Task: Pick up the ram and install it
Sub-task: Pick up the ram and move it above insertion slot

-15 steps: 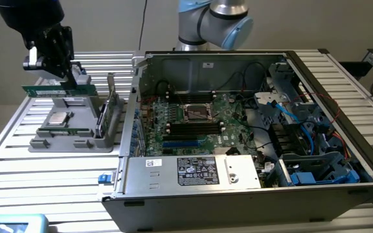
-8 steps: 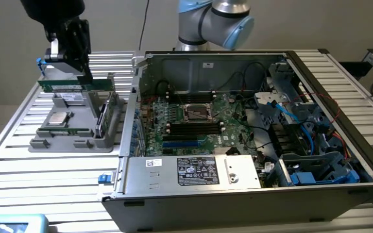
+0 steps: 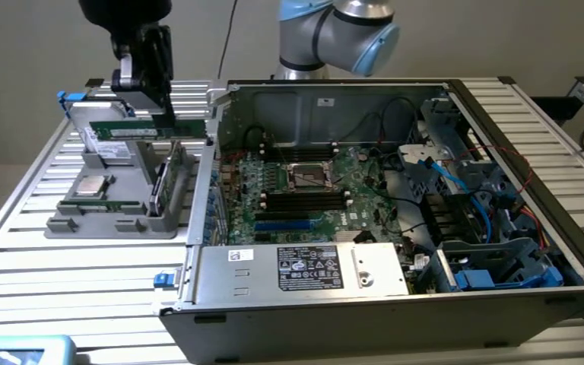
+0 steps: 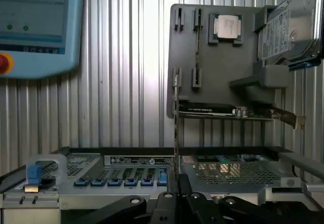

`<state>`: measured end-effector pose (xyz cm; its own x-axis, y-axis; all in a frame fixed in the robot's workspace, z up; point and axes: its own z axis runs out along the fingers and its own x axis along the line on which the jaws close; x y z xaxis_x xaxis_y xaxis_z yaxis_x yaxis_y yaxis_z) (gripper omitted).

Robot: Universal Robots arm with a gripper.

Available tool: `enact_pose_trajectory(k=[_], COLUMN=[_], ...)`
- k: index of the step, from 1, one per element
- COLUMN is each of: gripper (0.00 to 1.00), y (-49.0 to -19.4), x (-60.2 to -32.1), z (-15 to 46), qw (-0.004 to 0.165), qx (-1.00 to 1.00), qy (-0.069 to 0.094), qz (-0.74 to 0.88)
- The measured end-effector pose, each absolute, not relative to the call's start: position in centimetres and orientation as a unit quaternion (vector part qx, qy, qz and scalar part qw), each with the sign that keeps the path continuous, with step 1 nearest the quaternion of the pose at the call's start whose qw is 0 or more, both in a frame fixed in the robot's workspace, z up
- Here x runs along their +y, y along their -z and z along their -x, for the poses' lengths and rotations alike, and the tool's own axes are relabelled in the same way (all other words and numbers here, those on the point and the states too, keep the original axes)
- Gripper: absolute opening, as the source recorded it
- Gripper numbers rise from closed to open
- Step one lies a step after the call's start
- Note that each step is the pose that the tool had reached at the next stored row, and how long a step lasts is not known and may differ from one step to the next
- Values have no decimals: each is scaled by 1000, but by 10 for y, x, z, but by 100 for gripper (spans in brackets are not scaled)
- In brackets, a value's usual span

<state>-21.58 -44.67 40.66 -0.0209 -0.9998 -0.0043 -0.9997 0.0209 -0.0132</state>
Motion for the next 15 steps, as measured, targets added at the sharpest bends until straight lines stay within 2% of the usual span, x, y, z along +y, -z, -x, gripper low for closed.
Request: enact_pose_trajectory(k=[15], gripper=[12], y=[-407], x=[-447], z=[148], qw=[6], qx=[714], qy=[3], qz=[700])
